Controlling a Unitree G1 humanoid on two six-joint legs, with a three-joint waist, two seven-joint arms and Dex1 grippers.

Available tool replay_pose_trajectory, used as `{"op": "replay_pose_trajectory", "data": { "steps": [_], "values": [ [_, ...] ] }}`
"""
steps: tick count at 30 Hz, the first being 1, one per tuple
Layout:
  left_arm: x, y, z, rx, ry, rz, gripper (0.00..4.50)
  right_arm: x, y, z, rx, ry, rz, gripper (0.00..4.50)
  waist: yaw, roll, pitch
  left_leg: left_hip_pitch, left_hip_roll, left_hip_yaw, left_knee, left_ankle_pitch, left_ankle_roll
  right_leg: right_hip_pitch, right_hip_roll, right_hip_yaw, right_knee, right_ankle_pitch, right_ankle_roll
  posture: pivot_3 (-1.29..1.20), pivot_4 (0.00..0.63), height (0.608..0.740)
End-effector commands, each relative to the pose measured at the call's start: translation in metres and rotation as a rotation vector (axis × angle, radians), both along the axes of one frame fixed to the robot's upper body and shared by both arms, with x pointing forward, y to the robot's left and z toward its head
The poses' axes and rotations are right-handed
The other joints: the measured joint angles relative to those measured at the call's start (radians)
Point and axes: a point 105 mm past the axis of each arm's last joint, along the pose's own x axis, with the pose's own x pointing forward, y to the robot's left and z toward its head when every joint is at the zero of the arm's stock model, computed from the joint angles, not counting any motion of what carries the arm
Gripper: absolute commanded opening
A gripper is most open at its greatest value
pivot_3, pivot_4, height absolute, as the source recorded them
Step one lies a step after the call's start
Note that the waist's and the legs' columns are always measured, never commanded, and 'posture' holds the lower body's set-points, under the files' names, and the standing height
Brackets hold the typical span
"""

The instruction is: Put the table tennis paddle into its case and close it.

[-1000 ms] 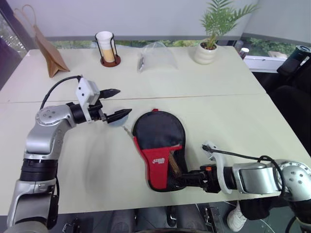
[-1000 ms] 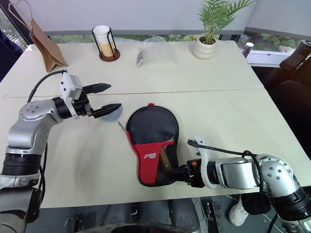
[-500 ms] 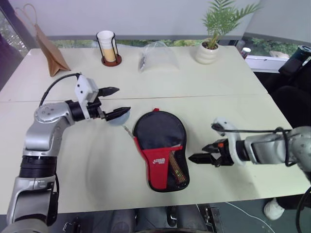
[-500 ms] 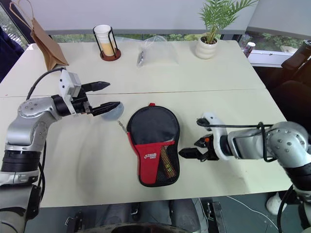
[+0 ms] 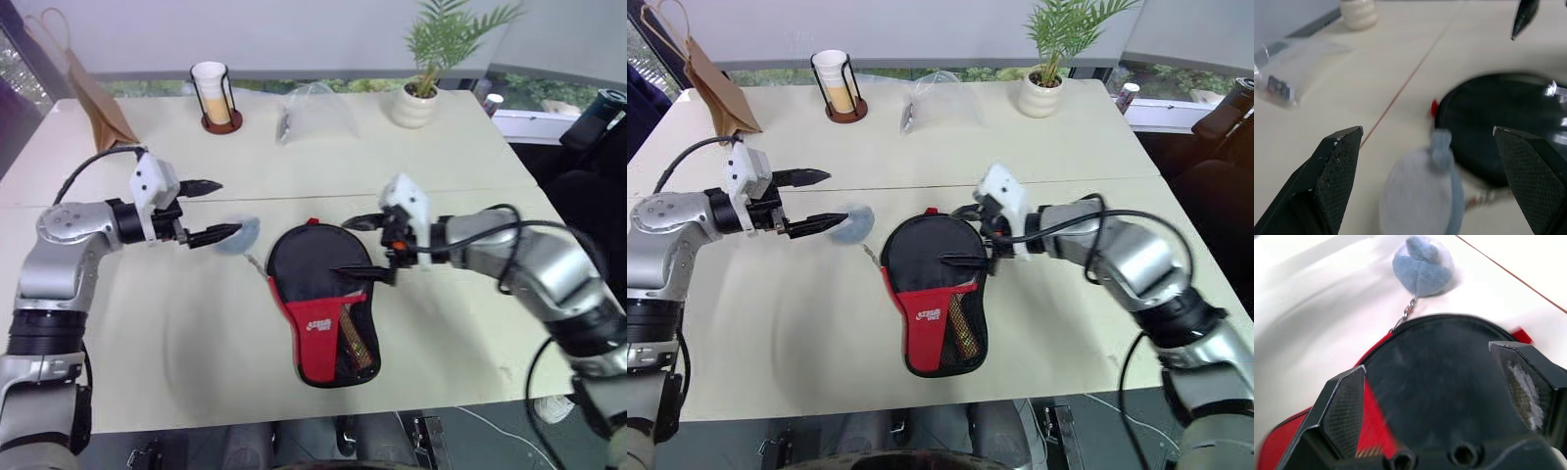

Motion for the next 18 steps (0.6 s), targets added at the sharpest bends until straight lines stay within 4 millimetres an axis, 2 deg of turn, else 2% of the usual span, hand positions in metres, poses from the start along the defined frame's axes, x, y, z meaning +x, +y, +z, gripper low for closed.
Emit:
{"op": "replay_pose_trajectory", "data": {
  "steps": [1, 6, 12, 18],
  "values": [
    [-0.001, 0.003, 0.001, 0.068, -0.041, -0.011, 4.44, 0.008, 0.008, -0.009, 0.009, -0.058, 0.033, 4.42, 0.002, 0.000, 0.000, 0.000, 0.000, 0.000, 0.000, 0.000, 0.000, 0.000, 0.000, 0.000, 0.000, 0.000, 0.000, 0.00, 0.150, 0.740],
    [0.002, 0.007, -0.001, 0.094, -0.048, 0.000, 4.44, 0.012, 0.018, -0.032, 0.019, -0.019, 0.071, 4.42, -0.001, 0.000, 0.000, -0.001, 0.000, 0.001, 0.002, 0.000, 0.000, 0.000, 0.000, 0.000, 0.001, 0.000, 0.000, 0.00, 0.150, 0.740],
    [0.010, 0.007, -0.012, 0.132, -0.056, -0.003, 4.44, 0.011, 0.017, -0.068, -0.060, 0.039, 0.112, 4.42, -0.002, 0.000, 0.000, 0.001, 0.000, 0.001, 0.002, 0.000, 0.000, 0.000, 0.000, 0.000, 0.002, 0.001, 0.001, 0.00, 0.150, 0.740],
    [0.019, 0.008, -0.030, 0.214, -0.057, -0.006, 4.44, 0.015, 0.018, -0.086, -0.102, 0.050, 0.109, 4.42, -0.006, 0.000, 0.000, 0.003, 0.001, 0.002, 0.001, 0.000, 0.000, 0.001, 0.000, 0.000, 0.003, 0.002, 0.003, 0.00, 0.150, 0.740]
  ]
}}
